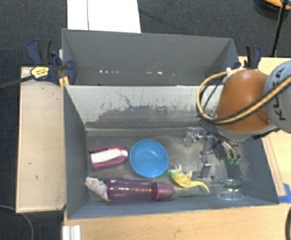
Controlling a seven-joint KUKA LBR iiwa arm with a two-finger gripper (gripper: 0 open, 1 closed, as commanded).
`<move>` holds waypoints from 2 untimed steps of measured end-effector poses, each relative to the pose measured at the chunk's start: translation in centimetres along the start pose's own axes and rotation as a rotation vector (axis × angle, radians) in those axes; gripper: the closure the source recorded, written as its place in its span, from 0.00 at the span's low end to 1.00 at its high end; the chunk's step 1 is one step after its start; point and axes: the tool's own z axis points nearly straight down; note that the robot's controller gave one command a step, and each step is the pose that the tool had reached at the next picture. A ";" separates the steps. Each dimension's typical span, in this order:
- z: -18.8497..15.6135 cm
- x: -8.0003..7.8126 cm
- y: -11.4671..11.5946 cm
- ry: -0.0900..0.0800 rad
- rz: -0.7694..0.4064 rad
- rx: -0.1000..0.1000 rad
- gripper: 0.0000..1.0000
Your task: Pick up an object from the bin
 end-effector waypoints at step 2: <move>4.0 2.9 0.3 -0.003 0.280 0.000 0.00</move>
Offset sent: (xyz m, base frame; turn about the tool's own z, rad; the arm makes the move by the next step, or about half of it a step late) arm -0.0360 -0.0083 -0.0684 0.1169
